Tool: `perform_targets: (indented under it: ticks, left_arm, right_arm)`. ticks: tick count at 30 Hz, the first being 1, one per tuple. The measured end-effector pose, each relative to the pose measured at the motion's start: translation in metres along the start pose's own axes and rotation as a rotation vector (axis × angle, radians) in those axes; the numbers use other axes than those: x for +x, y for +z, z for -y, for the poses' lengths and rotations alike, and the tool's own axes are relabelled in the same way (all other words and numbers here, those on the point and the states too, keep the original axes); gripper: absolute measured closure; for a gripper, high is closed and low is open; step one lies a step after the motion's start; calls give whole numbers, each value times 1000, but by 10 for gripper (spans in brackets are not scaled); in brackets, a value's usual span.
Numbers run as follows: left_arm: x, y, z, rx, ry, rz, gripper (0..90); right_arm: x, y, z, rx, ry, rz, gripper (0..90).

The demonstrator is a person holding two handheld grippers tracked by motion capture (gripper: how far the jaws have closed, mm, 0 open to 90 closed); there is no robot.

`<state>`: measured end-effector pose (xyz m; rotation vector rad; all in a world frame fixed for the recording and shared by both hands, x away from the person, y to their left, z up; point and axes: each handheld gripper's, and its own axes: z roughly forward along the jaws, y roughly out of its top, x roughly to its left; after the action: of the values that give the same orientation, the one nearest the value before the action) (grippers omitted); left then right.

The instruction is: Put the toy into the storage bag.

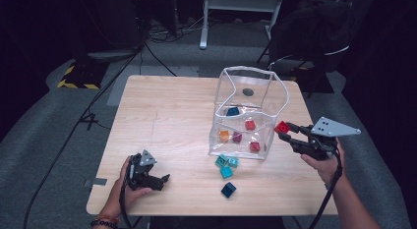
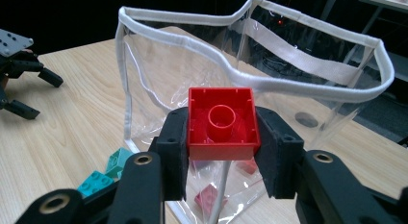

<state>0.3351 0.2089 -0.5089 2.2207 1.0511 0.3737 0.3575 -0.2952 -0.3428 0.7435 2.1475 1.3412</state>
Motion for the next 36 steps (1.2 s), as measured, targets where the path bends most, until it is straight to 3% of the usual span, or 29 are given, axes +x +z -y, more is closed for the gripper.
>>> perform_targets:
  ticks: [15, 36]
  left_arm:
    - [0, 0, 0, 0, 0, 0, 5]
    - [0, 0, 0, 0, 0, 0, 5]
  right_arm:
    - [-5, 0, -32, -33, -32, 20, 592]
    - [-15, 42, -64, -7, -27, 47, 591]
